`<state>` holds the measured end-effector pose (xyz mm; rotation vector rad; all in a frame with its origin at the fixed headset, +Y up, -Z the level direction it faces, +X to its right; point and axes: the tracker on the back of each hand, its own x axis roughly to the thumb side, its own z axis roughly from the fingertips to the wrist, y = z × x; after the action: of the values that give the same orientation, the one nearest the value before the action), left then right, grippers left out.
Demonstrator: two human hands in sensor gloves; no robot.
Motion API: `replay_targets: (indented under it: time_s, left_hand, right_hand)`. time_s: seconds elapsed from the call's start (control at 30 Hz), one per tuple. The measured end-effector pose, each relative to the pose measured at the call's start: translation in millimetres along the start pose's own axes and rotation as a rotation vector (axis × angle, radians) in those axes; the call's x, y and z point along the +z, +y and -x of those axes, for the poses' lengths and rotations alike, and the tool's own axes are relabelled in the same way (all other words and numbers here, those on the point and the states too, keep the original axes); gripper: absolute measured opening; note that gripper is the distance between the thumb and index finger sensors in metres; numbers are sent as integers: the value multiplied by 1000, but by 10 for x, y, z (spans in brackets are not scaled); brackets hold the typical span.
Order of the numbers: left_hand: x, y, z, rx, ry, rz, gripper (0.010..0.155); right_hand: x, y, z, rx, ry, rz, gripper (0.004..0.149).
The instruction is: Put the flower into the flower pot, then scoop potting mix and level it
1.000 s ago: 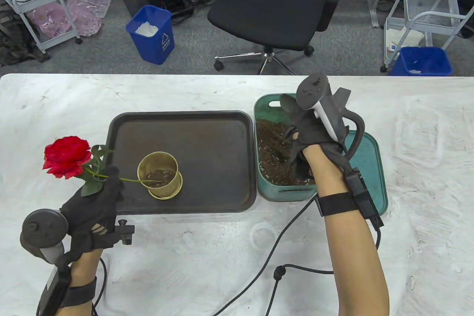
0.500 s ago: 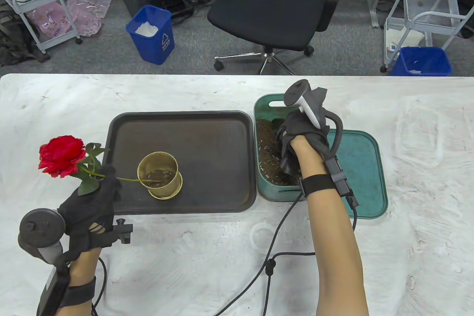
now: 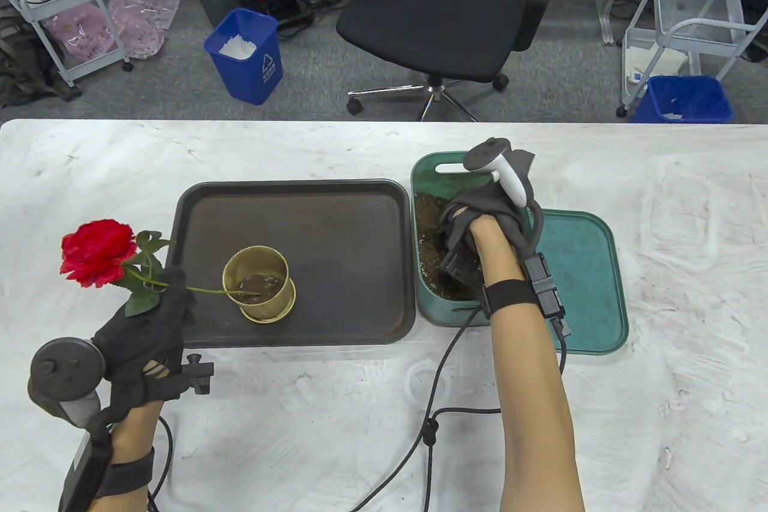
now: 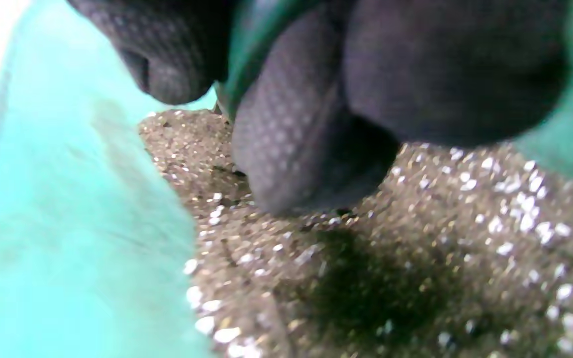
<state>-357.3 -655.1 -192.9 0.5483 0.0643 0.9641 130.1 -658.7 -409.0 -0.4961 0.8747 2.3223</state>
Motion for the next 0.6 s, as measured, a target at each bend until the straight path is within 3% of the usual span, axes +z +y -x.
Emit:
replay_targets:
  time_s: [0.33, 0.6]
  left_hand:
    - [-5, -11, -3, 3, -10, 10, 42]
    - [-1, -19, 0, 5, -15, 13, 42]
  right_hand:
    - [136, -78, 286, -246, -39, -101, 54]
    - [295, -84, 479, -402, -53, -69, 54]
